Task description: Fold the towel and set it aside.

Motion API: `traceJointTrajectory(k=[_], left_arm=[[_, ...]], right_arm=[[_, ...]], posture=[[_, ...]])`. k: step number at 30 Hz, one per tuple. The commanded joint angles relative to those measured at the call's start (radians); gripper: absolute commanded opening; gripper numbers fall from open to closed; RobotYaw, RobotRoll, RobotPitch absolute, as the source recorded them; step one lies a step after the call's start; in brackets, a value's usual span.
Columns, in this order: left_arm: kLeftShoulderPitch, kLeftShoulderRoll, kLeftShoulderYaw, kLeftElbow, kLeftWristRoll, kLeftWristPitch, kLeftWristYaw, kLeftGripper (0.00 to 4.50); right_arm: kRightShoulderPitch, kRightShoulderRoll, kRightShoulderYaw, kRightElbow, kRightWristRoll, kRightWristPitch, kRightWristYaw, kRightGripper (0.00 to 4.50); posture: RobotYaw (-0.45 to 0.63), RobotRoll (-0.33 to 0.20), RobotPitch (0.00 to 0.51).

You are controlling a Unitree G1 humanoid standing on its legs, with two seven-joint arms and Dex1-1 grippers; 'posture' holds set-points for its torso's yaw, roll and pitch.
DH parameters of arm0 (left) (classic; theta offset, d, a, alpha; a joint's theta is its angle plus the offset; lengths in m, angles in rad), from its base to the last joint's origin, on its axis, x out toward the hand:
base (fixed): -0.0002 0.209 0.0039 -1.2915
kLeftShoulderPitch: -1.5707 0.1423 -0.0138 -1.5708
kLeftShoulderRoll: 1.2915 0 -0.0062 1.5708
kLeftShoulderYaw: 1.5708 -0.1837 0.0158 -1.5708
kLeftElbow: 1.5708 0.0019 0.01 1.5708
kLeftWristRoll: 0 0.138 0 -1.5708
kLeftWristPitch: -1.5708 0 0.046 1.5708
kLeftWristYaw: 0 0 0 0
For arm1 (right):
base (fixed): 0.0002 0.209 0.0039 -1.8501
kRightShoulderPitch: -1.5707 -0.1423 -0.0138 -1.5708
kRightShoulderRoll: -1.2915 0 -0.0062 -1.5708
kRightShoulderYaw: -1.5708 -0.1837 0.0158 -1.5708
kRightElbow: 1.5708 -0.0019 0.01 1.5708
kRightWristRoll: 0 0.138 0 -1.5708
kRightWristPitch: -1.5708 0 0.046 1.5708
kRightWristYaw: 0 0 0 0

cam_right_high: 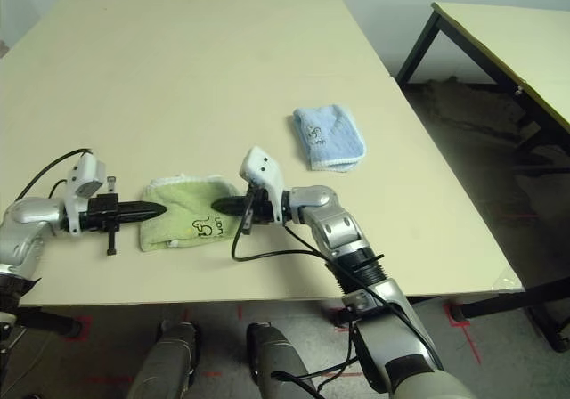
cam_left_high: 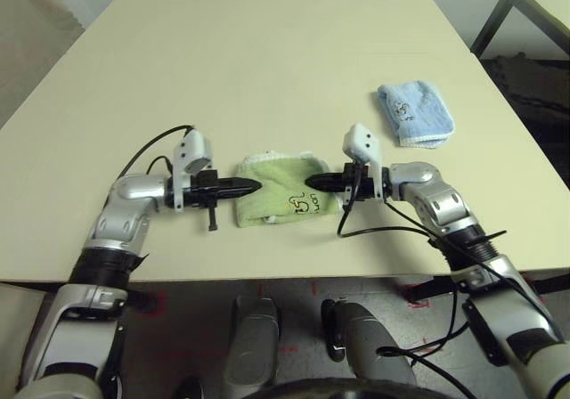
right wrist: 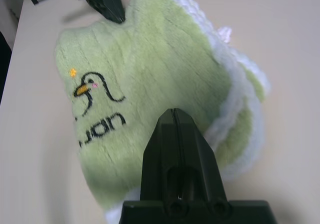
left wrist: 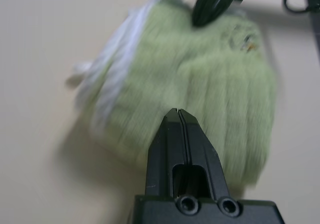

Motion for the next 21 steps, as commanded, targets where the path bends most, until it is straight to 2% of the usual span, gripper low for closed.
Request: traceJointTrajectory(k=[1, 5, 10, 14, 21], left_arm=[[0.014, 0.038, 0.037, 0.040, 0.003, -0.032, -0.024, 0.03], [-0.009, 0.056, 0.071, 0.030, -0.023, -0.016, -0.033, 0.03], [-0.050, 0.028, 0.069, -0.080, -0.070, 0.064, -0.021, 0.03], [-0.073, -0.026, 0.041, -0.121, -0.065, 0.098, 0.007, 0.03], [-0.114, -0.141, -0.022, -0.031, 0.011, 0.061, 0.065, 0.03]], right_arm=[[-0.009, -0.021, -0.031, 0.017, 0.011, 0.002, 0.017, 0.00], [-0.039, -0.022, -0.055, -0.014, 0.036, 0.034, 0.030, 0.00], [-0.093, 0.028, -0.061, -0.059, 0.062, 0.076, 0.008, 0.00], [-0.111, 0.088, -0.040, -0.038, 0.044, 0.068, -0.018, 0.00], [-0.135, 0.205, 0.008, 0.133, -0.036, -0.028, -0.069, 0.00]], posture=[[0.06, 0.000, 0.158], [0.06, 0.000, 0.158], [0.07, 0.000, 0.156], [0.06, 0.000, 0.156], [0.06, 0.000, 0.160]])
